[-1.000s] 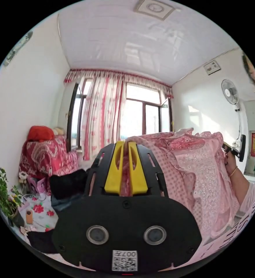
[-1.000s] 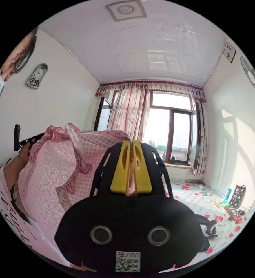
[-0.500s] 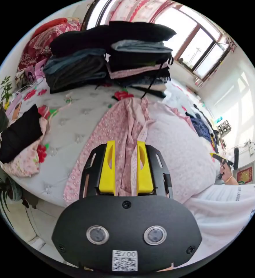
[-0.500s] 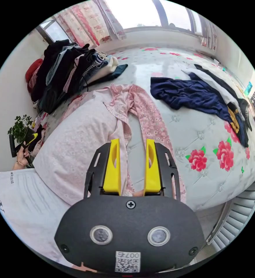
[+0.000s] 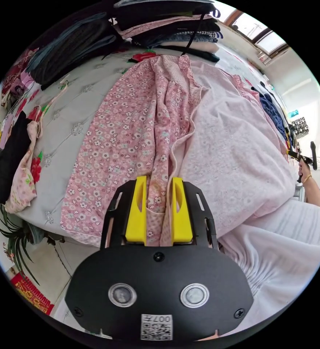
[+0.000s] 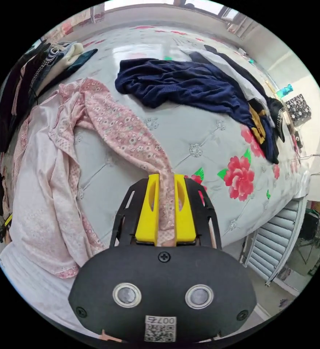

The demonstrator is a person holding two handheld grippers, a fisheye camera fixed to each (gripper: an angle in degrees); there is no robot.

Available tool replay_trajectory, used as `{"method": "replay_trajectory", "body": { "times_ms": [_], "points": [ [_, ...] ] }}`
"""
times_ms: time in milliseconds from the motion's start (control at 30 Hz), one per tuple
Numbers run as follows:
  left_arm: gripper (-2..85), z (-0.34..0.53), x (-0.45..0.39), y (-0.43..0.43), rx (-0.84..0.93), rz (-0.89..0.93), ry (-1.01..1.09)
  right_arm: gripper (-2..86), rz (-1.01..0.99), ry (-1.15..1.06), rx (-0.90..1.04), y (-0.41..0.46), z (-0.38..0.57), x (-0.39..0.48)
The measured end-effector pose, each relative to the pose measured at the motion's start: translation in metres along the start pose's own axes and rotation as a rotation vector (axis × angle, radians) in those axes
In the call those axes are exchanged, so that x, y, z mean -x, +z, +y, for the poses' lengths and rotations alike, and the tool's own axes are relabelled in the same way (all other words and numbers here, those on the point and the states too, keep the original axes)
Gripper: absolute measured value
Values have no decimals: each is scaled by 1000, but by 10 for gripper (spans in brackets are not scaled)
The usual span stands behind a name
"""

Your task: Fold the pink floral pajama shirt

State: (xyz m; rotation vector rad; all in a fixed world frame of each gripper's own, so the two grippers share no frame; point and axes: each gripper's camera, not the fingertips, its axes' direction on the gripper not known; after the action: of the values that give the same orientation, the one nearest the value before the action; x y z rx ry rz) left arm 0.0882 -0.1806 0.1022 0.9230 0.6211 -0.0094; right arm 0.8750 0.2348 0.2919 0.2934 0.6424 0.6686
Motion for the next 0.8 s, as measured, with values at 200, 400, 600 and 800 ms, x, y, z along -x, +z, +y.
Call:
{"method": "replay_trajectory", "body": {
  "times_ms": [200,400,600,800],
  "points": [
    [100,31,2,-41,-155,48,-24,70,-180,119,-459,-105,-13,-53],
    [100,32,40,-34,-103,-21,-136,76,-832,-245,-254,-76,-50,72],
    [92,0,81,2,85,-85,-153,83,-919,-448,58,-25,-68,223],
    [-4,-29,119,-2,59,-131,-82,71,-906,-379,257,28,-87,280]
  ]
}}
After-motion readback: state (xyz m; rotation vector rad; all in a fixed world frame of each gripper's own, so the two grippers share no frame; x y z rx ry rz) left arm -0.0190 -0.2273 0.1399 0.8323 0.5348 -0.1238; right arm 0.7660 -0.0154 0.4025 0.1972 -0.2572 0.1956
